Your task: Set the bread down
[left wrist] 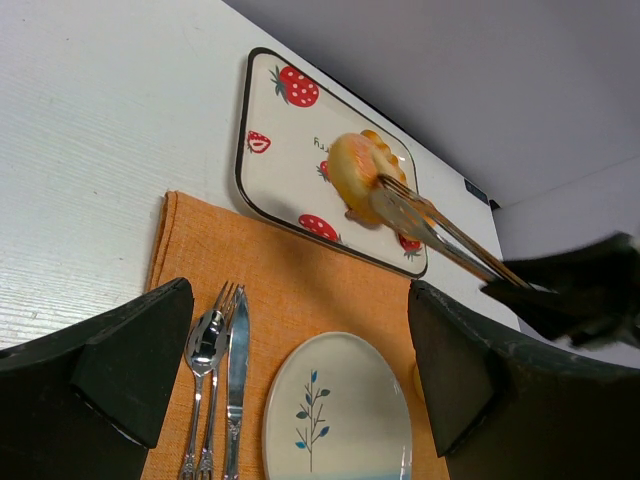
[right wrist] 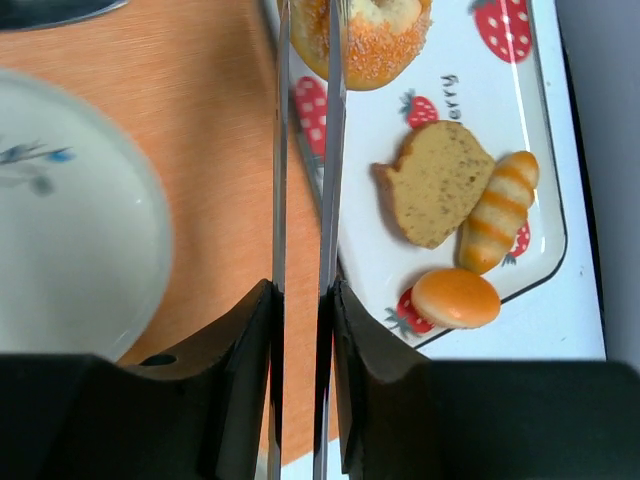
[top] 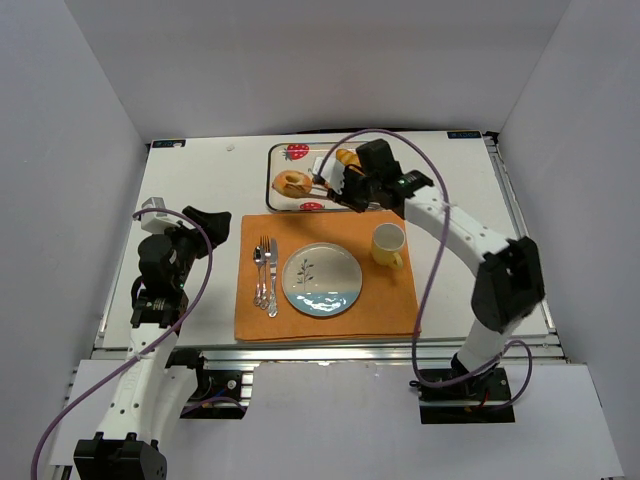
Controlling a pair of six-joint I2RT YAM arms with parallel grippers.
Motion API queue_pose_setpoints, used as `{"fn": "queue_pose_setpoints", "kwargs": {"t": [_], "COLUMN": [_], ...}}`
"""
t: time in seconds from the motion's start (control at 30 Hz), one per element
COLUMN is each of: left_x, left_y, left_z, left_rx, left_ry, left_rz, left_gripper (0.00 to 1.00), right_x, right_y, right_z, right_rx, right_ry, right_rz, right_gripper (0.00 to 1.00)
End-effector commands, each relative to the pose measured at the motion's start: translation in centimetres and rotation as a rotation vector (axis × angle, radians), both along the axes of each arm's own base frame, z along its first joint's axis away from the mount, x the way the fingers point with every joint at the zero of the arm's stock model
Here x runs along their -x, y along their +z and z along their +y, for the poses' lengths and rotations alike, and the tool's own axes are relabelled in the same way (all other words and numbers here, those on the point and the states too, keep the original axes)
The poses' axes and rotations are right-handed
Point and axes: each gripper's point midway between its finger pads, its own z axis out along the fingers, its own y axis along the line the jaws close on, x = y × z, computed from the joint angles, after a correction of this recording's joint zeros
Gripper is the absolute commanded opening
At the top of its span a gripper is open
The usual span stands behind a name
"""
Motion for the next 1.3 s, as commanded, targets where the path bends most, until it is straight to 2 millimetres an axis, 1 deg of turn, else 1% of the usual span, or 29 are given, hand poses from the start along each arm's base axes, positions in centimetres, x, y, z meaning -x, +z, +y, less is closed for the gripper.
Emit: {"fn": "queue_pose_setpoints", "kwargs": {"t": [0.0, 0.03, 0.07, 0.1, 0.13, 0.17, 0.23, 0.27, 0.33, 0.37, 0.4, 0.43, 0.47, 0.53, 0.57, 0.73, 0.8, 0.83, 0.9, 0.93, 1.03, 1.13, 1.27], "left_x": [0.1, 0.0, 0.0, 0.0, 0.0, 0.0, -0.1, -0.1, -0.2, -0.2, -0.3, -0.3, -0.3, -0.6, -0.5, -0.6, -0.6, -0.6, -0.6, -0.5, -0.4, -0.3, -0.3], "left_y": [0.9, 0.9, 0.8, 0.9, 0.8, 0.7, 0.5, 0.4, 0.2, 0.0, -0.1, -0.3, -0.6, -0.1, -0.2, -0.1, 0.0, 0.0, 0.0, -0.1, -0.1, -0.2, -0.1], "left_z": [0.2, 0.2, 0.2, 0.2, 0.2, 0.1, 0.1, 0.1, 0.1, 0.0, 0.0, -0.1, -0.1, -0.2, -0.2, -0.3, -0.3, -0.3, -0.3, -0.2, -0.2, -0.2, -0.2], "left_rx": [-0.008, -0.008, -0.010, -0.010, -0.010, -0.008, -0.008, -0.008, -0.008, -0.006, -0.006, -0.006, -0.005, 0.000, 0.002, 0.008, 0.008, 0.008, 0.011, 0.012, 0.016, 0.016, 0.015], "left_ry": [0.010, 0.010, 0.010, 0.010, 0.010, 0.008, 0.008, 0.007, 0.004, -0.001, -0.002, -0.004, -0.007, -0.009, -0.011, -0.013, -0.013, -0.013, -0.009, -0.008, -0.004, -0.003, -0.004], "left_rz": [-0.025, -0.025, -0.025, -0.026, -0.026, -0.025, -0.022, -0.019, -0.011, -0.006, -0.003, 0.003, 0.009, -0.013, -0.011, -0.015, -0.017, -0.017, -0.018, -0.019, -0.022, -0.019, -0.020], "left_gripper": [0.97, 0.97, 0.97, 0.97, 0.97, 0.97, 0.97, 0.97, 0.97, 0.97, 0.97, 0.97, 0.97, 0.97, 0.97, 0.97, 0.97, 0.97, 0.97, 0.97, 0.97, 0.97, 0.97], "right_x": [4.8, 6.3, 7.6, 8.5, 9.9, 10.9, 12.3, 13.8, 15.2, 15.9, 15.9, 16.5, 16.9, 17.4, 17.7, 18.0, 17.9, 17.9, 17.9, 18.0, 18.3, 18.5, 18.6], "right_y": [2.7, 1.6, 2.6, 2.4, 0.8, 1.7, 1.4, 1.3, 0.9, 0.4, 0.8, -0.2, -0.7, -1.3, -1.8, -3.1, -3.6, -3.8, -4.0, -3.9, -3.9, -4.0, -3.9], "right_z": [0.1, -0.5, -1.1, -1.5, -2.5, -3.2, -4.2, -4.9, -5.6, -6.5, -6.6, -7.1, -7.7, -8.0, -8.3, -8.5, -8.6, -8.6, -8.6, -8.6, -8.5, -8.6, -8.6], "right_rx": [-0.071, -0.057, -0.069, -0.062, -0.035, -0.037, -0.025, -0.023, -0.005, 0.013, 0.014, 0.031, 0.043, 0.047, 0.054, 0.066, 0.078, 0.082, 0.083, 0.081, 0.073, 0.074, 0.068], "right_ry": [0.162, 0.184, 0.212, 0.224, 0.230, 0.247, 0.259, 0.275, 0.300, 0.294, 0.295, 0.290, 0.280, 0.274, 0.271, 0.261, 0.252, 0.252, 0.253, 0.254, 0.264, 0.264, 0.261], "right_rz": [0.008, 0.041, 0.022, 0.030, 0.072, 0.044, 0.052, 0.062, 0.059, 0.059, 0.038, 0.056, 0.065, 0.080, 0.094, 0.114, 0.124, 0.128, 0.133, 0.132, 0.132, 0.139, 0.150], "right_gripper": [0.00, 0.00, 0.00, 0.00, 0.00, 0.00, 0.00, 0.00, 0.00, 0.00, 0.00, 0.00, 0.00, 0.03, 0.05, 0.11, 0.16, 0.19, 0.23, 0.30, 0.36, 0.39, 0.40]}}
